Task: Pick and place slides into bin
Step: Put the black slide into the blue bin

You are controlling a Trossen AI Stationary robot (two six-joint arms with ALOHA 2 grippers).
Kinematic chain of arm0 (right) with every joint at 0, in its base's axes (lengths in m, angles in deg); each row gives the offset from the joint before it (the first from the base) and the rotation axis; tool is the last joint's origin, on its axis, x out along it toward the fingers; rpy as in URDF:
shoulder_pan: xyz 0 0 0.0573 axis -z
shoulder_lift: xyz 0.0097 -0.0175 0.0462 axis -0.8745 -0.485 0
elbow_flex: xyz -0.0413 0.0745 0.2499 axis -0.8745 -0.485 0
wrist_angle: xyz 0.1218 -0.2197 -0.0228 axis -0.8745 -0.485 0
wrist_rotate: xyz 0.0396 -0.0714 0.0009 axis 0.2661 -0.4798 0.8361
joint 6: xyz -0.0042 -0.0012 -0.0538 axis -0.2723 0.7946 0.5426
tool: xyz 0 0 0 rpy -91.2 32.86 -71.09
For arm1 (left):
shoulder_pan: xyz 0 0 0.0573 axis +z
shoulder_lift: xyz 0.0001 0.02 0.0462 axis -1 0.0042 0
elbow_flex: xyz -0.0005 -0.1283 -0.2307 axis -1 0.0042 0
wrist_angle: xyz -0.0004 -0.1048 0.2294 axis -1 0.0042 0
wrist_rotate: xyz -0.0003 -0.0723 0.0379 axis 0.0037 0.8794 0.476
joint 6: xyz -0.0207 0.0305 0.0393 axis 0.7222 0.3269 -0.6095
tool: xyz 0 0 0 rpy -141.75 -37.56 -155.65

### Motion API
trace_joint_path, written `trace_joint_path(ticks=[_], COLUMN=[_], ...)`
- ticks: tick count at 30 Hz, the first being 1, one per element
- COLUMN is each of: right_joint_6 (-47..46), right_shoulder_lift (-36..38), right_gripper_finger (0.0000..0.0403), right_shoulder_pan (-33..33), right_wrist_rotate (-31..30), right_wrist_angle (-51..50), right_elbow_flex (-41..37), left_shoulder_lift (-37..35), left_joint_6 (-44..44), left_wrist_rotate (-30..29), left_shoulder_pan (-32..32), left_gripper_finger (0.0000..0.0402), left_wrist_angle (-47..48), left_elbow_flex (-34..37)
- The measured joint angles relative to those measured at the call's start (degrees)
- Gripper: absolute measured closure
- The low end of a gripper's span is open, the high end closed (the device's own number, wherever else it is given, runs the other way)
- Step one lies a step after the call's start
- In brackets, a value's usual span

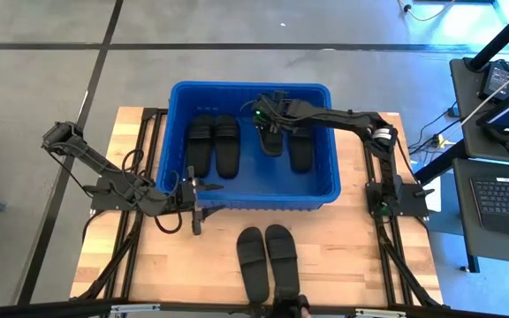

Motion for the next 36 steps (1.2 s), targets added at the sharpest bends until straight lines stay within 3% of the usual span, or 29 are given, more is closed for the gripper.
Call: trace_joint_path(ticks=[16,36], right_joint_6=[-1.5,-9.3], right_shoulder_lift=[-4.0,-4.1], right_gripper_finger=[0.0386,0.0386], right_shoulder_pan=[2.6,3.0], right_wrist_rotate=[0.4,1.1], right_wrist_angle=[0.4,2.6], right_elbow_flex=[-0.1,-8.8], left_shoulder_lift=[0.0,0.0], left_joint_6=[0.4,0.4], left_wrist_rotate=[-1.2,-1.1], left_shoulder_pan=[0.3,0.3], left_gripper_finger=[0.0153,0.0153], left_wrist_angle=[0.0,0.0], left_elbow_flex=[0.0,0.0])
